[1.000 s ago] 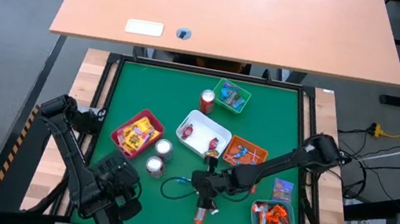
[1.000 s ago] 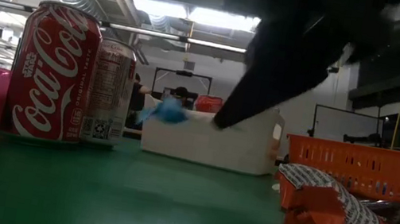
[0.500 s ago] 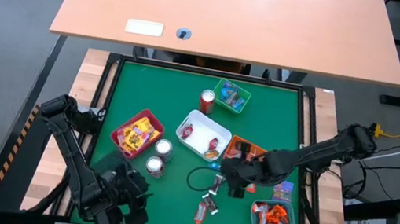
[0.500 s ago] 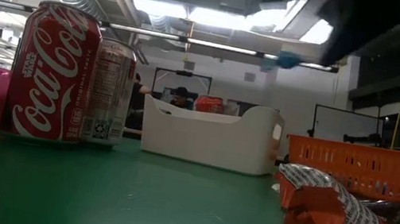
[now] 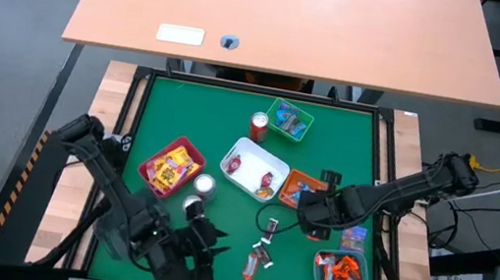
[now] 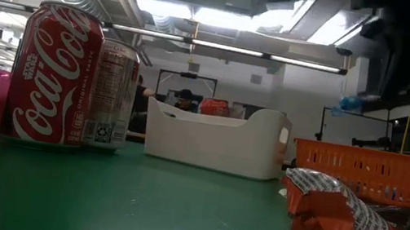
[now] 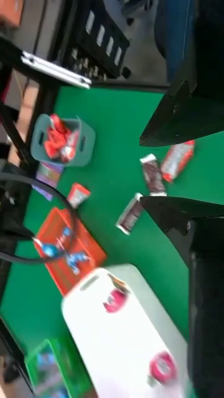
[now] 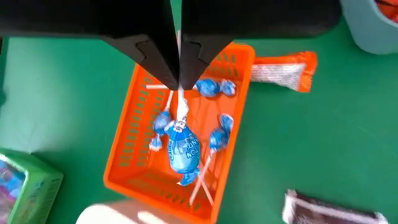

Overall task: Sort candy
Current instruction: Put the blue lollipop into the orange bin, then put the orange chocolate into the blue bin

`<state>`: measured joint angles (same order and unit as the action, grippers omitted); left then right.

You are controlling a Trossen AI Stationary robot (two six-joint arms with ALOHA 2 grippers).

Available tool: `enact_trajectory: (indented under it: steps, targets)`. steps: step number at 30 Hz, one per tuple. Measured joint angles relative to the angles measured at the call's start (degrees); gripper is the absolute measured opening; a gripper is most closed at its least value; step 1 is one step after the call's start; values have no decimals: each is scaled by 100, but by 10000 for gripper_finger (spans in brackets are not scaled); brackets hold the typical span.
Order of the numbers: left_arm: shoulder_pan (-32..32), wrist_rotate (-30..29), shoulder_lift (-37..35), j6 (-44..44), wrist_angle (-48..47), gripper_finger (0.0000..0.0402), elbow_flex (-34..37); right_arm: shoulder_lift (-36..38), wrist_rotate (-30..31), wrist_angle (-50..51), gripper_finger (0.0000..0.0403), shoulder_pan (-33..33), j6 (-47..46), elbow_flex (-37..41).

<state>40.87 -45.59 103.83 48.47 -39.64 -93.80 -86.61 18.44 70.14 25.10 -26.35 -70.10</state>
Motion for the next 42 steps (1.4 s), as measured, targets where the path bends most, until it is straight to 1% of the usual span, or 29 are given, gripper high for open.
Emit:
enact_trajectory:
  steps: [5,12,14,17,23,26,30,35,38,42]
  targets:
    - [-288,438,0,-543,455,128,0,0,0,8,1,0,0,292]
    - [-579,544,2,-559,485,128,0,0,8,9,22,0,27,517]
    - [-648,669,2,-559,483,128,0,0,4,22,31,0,214,533]
    - [-717,755,4,-562,481,128,0,0,2,14,52,0,276,535]
    - [-740,761,5,-562,459,128,0,0,2,50,124,0,346,533]
    - [-738,763,4,-562,459,128,0,0,-39,188,156,0,807,533]
    - [-740,763,7,-562,457,128,0,0,-483,442,181,0,1385,533]
    - [-738,763,7,-564,457,128,-2,0,-996,710,190,0,1618,533]
    - [-740,761,7,-564,455,128,0,0,-1054,919,190,0,1671,533]
    - [-740,761,7,-564,455,128,0,0,-1077,1203,190,15,2064,531]
